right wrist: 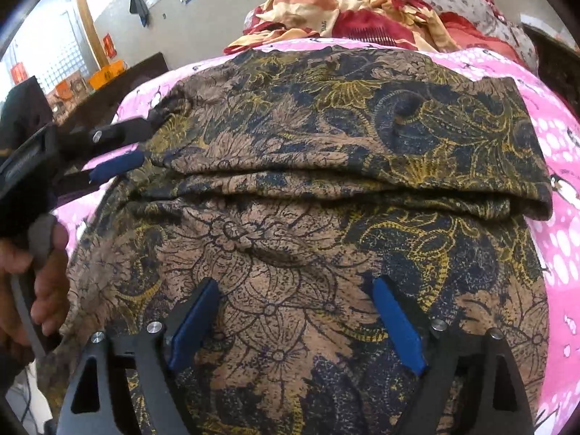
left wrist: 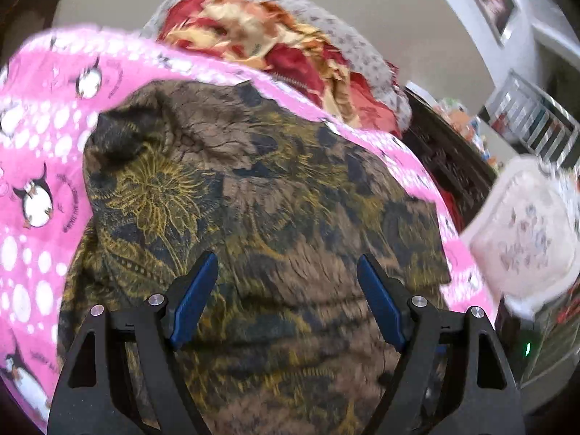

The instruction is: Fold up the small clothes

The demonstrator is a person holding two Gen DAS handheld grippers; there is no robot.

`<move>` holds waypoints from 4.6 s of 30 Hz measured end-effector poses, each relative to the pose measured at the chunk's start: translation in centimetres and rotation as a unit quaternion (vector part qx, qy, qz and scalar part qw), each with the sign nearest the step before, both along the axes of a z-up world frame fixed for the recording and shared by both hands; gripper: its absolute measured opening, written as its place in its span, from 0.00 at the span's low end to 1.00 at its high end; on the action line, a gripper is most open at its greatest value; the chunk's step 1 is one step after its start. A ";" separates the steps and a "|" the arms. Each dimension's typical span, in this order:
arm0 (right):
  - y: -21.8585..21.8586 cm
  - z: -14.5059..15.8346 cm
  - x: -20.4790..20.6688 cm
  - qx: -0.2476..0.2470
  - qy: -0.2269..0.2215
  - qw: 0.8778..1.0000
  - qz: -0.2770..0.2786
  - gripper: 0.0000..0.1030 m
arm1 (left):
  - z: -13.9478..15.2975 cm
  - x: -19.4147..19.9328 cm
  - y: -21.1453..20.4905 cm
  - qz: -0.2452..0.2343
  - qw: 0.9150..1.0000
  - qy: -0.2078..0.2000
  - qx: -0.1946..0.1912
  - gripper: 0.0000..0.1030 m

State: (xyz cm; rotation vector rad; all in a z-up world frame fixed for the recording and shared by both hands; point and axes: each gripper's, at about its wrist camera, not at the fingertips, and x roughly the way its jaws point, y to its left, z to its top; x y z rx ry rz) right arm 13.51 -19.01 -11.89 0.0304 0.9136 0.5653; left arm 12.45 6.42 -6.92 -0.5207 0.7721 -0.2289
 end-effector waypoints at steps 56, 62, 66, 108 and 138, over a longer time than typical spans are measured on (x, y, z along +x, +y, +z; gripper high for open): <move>0.1 0.0 0.1 0.009 0.003 1.000 0.003 0.85 | -3.8 3.4 2.7 0.017 0.988 0.055 -0.146 0.46; 0.1 0.0 0.1 0.007 0.003 1.000 0.003 0.85 | -4.5 3.8 2.4 0.042 0.986 0.085 -0.136 0.03; 0.1 0.0 0.1 0.005 0.003 1.000 0.003 0.85 | -1.2 1.9 1.7 0.027 0.994 0.038 -0.098 0.02; -7.7 4.7 10.4 -0.060 -0.022 0.995 -0.079 0.04 | -4.0 4.3 2.4 0.104 0.974 0.036 0.199 0.68; -0.4 2.9 10.6 -0.131 -0.023 0.981 -0.143 0.13 | -4.1 4.6 2.4 0.108 0.971 0.045 0.208 0.72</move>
